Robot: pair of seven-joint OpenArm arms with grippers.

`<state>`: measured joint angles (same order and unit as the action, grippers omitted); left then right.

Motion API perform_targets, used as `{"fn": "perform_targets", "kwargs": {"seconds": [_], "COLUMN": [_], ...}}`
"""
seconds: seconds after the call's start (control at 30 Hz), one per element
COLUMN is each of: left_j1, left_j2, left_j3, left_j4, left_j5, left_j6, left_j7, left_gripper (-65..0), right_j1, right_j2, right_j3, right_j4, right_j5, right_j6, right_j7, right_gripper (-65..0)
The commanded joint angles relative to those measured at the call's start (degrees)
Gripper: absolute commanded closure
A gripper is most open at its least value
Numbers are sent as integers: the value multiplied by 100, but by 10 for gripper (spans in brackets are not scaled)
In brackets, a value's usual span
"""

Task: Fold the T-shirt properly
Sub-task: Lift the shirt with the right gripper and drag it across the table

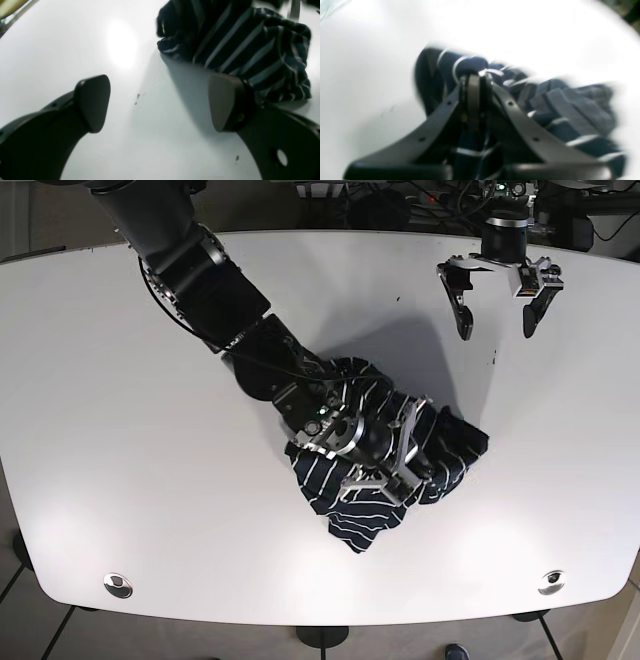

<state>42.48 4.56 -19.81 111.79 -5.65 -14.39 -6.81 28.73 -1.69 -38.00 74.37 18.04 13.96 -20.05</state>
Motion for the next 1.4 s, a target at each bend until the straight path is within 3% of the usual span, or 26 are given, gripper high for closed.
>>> {"fn": "perform_targets", "kwargs": {"seconds": [0.03,0.33,0.47,0.6,0.67,0.7,0.8,0.87,0.93,1.17,1.4], "left_j1": [38,-261,-982,-1061,-1061,-1061,-1052,-1052,-1061,-1061,-1061], "left_j2": [6,-223,-205,-196,-196,-196,-196,-188,-179,-135,-135], "left_j3": [34,588,843,913,904,896,887,922,922,992,984], "left_j4": [105,87,-80,-141,-141,-141,-212,-396,-563,-686,-704], "left_j5": [-46,-11,605,605,605,605,605,605,596,596,596], "left_j6": [-24,-24,-24,-24,-24,-24,-24,-24,-24,-16,-16], "left_j7": [-132,-124,545,668,668,668,668,668,668,668,668], "left_gripper": [-572,-572,-572,-572,-572,-572,-572,-572,-571,-568,-567], "right_j1": [270,1290,1729,1501,1290,1219,1105,1105,1105,1307,1395], "right_j2": [60,657,947,974,798,719,517,411,367,-195,-705], "right_j3": [349,1308,1492,1483,1510,1510,1510,1510,1483,1510,1510], "right_j4": [682,2361,2405,2370,2185,1983,937,242,-575,-2729,-3626], "right_j5": [37,99,108,64,37,37,37,37,90,99,99], "right_j6": [51,51,59,59,59,59,7,15,15,51,51], "right_j7": [-30,-689,-689,-663,-654,-654,-628,-425,-56,577,691], "right_gripper": [-19,-19,-21,-27,-52,-101,-420,-566,-650,-650,-650]}}
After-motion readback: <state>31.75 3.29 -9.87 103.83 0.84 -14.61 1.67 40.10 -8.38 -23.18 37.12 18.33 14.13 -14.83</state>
